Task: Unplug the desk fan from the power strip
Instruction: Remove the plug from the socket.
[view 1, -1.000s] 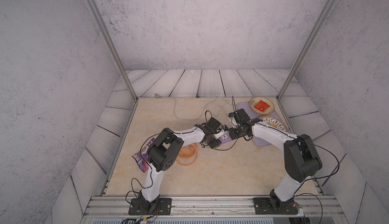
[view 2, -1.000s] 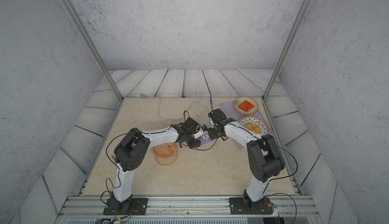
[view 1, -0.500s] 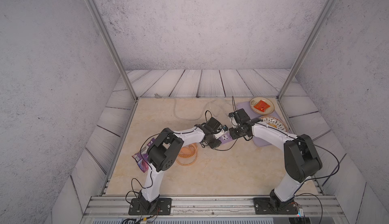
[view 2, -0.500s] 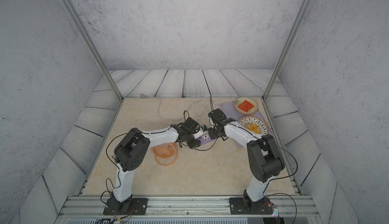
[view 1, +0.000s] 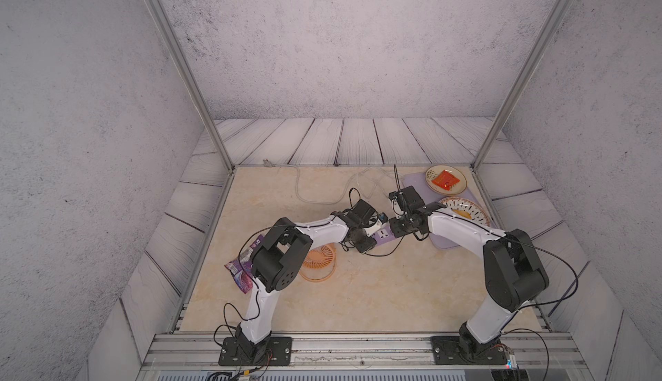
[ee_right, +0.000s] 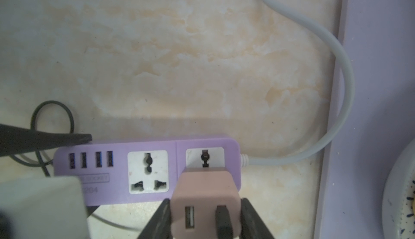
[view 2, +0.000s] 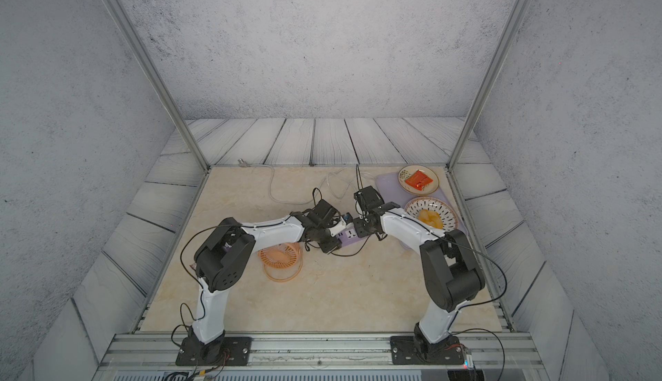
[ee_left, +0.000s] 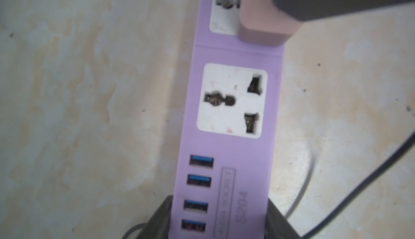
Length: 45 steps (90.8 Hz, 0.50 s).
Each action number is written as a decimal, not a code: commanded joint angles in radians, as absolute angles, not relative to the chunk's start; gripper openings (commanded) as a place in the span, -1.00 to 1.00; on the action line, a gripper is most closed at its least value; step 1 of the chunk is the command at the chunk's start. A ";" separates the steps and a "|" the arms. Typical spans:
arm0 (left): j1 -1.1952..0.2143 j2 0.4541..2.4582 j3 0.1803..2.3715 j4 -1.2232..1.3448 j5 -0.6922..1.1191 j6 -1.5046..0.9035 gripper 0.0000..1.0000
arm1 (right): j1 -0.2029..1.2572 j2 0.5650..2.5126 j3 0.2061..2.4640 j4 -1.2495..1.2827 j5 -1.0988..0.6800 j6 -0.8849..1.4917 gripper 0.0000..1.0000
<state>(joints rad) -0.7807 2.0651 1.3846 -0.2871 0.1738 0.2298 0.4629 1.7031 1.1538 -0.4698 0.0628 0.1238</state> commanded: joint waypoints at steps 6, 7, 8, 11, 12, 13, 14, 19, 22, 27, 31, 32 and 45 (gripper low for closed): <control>-0.776 2.060 1.358 -0.284 0.165 0.239 -0.40 | 0.460 1.692 1.129 -0.479 0.053 0.165 -0.38; -0.776 2.060 1.359 -0.284 0.165 0.239 -0.40 | 0.460 1.692 1.129 -0.480 0.055 0.165 -0.38; -0.776 2.061 1.357 -0.284 0.164 0.239 -0.41 | 0.460 1.692 1.129 -0.481 0.056 0.166 -0.38; -0.776 2.061 1.359 -0.284 0.166 0.238 -0.41 | 0.460 1.691 1.129 -0.483 0.058 0.167 -0.39; -0.776 2.062 1.358 -0.284 0.166 0.238 -0.41 | 0.460 1.691 1.129 -0.483 0.057 0.166 -0.39; -0.776 2.062 1.359 -0.285 0.166 0.238 -0.41 | 0.460 1.691 1.129 -0.484 0.058 0.166 -0.39; -0.776 2.063 1.359 -0.285 0.166 0.238 -0.41 | 0.461 1.690 1.129 -0.485 0.058 0.165 -0.39; -0.776 2.062 1.359 -0.284 0.166 0.235 -0.41 | 0.461 1.686 1.129 -0.487 0.048 0.164 -0.42; -0.776 2.062 1.359 -0.283 0.166 0.234 -0.41 | 0.463 1.681 1.126 -0.486 0.041 0.167 -0.43; -0.776 2.061 1.361 -0.282 0.166 0.233 -0.42 | 0.471 1.667 1.114 -0.470 0.024 0.162 -0.43; -0.776 2.060 1.363 -0.281 0.167 0.232 -0.42 | 0.480 1.658 1.104 -0.459 0.014 0.161 -0.43; -0.776 2.061 1.364 -0.280 0.167 0.233 -0.42 | 0.482 1.656 1.104 -0.459 0.011 0.161 -0.44; -0.776 2.068 1.374 -0.286 0.169 0.231 -0.42 | 0.501 1.655 1.110 -0.467 -0.002 0.160 -0.44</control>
